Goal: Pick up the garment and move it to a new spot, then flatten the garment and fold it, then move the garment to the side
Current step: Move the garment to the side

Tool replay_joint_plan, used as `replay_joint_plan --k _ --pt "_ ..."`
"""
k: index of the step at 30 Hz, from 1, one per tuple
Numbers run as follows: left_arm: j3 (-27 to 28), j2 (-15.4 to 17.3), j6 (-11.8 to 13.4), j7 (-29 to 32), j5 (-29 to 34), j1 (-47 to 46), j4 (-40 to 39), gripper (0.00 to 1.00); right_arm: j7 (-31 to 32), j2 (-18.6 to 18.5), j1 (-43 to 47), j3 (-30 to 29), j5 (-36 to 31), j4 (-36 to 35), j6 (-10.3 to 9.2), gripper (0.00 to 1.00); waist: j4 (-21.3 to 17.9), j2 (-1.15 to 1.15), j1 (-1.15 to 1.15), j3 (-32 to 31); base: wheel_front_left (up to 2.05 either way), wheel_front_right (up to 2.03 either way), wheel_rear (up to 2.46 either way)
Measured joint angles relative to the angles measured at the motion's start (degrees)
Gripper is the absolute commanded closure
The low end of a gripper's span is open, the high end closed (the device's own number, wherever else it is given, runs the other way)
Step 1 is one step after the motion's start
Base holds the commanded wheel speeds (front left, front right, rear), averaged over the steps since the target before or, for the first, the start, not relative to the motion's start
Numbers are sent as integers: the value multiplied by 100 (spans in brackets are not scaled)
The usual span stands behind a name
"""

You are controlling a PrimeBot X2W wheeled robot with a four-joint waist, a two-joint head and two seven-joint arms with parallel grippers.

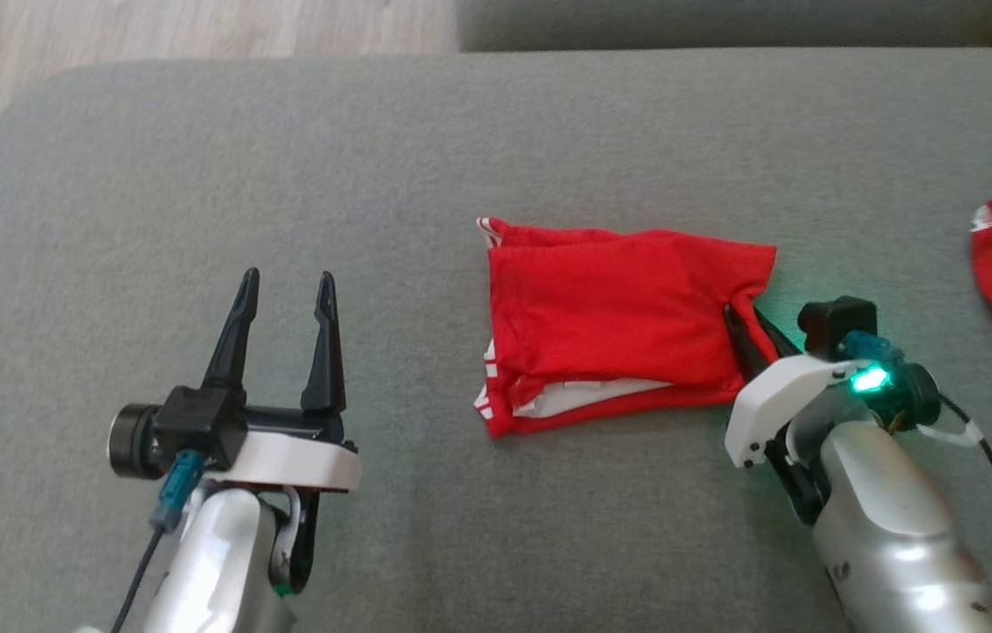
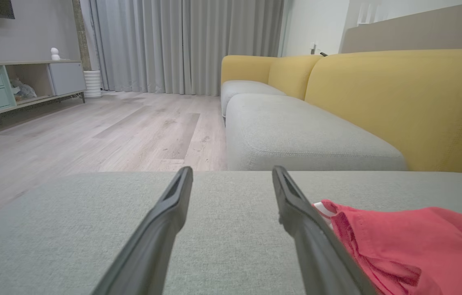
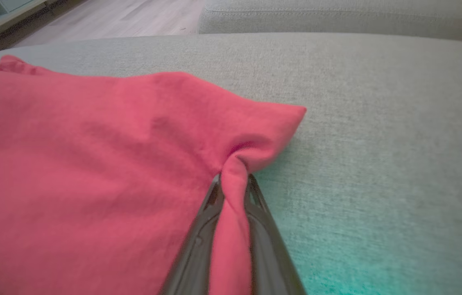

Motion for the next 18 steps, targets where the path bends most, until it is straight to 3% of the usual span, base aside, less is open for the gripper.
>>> replay_joint_plan --k 6,10,18 --pt "-140 -1 0 0 1 36 -15 0 -194 -25 68 -154 -882 -208 0 100 -235 0 0 -232 0 0 0" --pt "-335 -1 37 0 0 38 -33 0 -180 -315 109 -51 -1276 -667 0 100 -448 0 0 -342 0 0 0" --pt "-459 -1 85 0 1 20 -60 0 341 -1752 18 303 -1471 -1566 0 100 -712 0 0 -140 0 0 0"
